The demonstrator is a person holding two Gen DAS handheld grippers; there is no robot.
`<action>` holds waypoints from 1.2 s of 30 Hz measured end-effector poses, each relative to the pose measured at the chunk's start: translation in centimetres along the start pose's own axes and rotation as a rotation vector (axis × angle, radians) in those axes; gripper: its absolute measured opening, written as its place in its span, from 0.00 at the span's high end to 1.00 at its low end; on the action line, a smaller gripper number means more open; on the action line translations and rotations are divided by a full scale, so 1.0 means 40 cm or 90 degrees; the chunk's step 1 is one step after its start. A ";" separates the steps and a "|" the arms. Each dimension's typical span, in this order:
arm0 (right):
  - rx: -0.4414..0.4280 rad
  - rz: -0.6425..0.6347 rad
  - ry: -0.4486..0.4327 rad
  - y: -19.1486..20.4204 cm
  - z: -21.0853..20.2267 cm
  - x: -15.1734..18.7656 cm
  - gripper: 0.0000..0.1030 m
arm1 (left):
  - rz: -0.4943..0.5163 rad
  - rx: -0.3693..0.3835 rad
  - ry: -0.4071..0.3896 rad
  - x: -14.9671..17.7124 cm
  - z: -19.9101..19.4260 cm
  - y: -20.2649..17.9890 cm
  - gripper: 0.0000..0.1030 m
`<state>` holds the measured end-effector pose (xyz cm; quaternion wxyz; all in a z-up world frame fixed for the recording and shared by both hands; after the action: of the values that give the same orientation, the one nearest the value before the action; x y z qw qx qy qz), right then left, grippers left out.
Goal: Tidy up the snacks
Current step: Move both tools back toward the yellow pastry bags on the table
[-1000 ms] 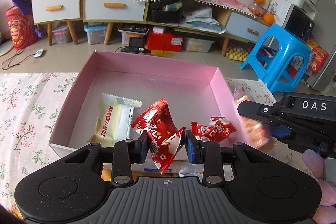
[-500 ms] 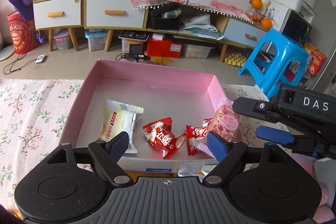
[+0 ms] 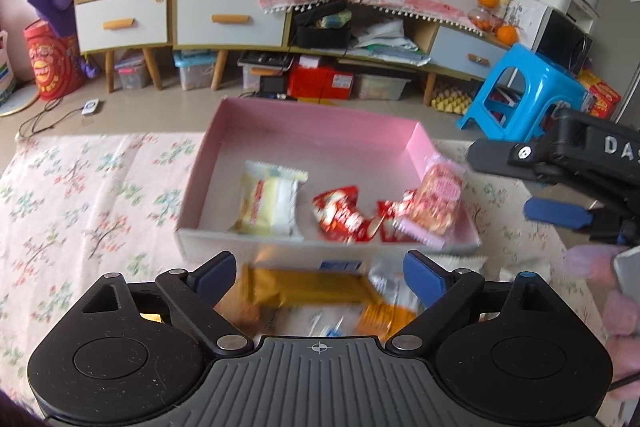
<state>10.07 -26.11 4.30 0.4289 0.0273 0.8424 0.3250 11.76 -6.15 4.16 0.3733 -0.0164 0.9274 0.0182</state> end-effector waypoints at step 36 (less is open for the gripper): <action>0.003 -0.262 0.100 0.144 -0.073 0.263 0.10 | 0.043 -0.059 -0.006 0.215 -0.073 0.304 0.06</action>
<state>-0.08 -19.68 1.39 0.4189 -0.1694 0.8619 0.2300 3.00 5.71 0.57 0.3757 -0.0024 0.9238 0.0741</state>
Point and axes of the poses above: each gripper's, at about its wrist camera, not at the fingertips, and z roughly the way its jaws point, y to its left, x to its underside, the point moved 3 cm from there along z, roughly the way its jaws point, and after that the axes turned 15 degrees about -x, right-handed, at the moved point
